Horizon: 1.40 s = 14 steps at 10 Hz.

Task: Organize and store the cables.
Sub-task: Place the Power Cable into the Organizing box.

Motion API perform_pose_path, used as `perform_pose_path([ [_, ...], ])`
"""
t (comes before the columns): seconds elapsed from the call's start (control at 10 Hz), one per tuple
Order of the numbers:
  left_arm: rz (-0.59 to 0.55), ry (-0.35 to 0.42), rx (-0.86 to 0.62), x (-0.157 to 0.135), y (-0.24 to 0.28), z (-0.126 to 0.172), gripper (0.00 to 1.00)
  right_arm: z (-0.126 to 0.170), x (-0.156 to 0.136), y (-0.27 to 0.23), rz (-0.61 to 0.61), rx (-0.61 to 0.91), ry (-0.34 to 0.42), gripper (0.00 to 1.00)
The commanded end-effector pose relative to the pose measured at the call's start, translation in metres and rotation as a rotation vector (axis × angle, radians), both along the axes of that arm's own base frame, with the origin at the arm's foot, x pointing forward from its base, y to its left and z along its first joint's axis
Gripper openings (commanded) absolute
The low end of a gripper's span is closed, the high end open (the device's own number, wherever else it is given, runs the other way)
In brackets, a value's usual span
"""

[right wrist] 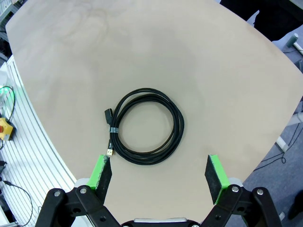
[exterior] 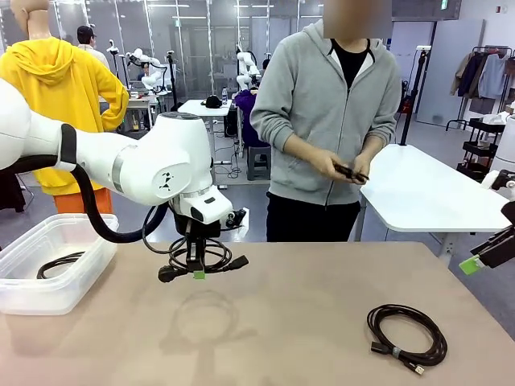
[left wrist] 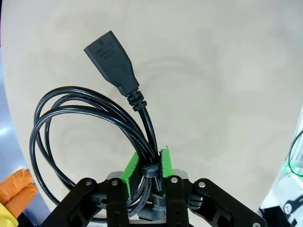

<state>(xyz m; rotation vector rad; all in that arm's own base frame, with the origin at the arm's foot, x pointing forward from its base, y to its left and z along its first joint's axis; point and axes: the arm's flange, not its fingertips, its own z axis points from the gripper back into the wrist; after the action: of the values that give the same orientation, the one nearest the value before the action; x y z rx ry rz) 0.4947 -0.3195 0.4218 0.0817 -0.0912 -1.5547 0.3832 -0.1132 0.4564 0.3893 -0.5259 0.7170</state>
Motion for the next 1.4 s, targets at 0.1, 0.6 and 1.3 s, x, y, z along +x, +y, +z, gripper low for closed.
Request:
perform_pose_path([
  [0.1,0.01,0.008,-0.015,0.006,-0.002,0.0,0.0,0.001,0.0,0.0,-0.001,-0.002,-0.001,1.0],
  [0.6,-0.078,-0.053,0.038,-0.004,0.021,0.021,0.21,0.001,0.0,0.0,-0.001,-0.002,-0.001,1.0],
  [1.3,-0.216,-0.304,0.08,-0.06,0.198,0.069,0.21,0.001,0.0,0.0,-0.001,-0.002,-0.001,1.0],
])
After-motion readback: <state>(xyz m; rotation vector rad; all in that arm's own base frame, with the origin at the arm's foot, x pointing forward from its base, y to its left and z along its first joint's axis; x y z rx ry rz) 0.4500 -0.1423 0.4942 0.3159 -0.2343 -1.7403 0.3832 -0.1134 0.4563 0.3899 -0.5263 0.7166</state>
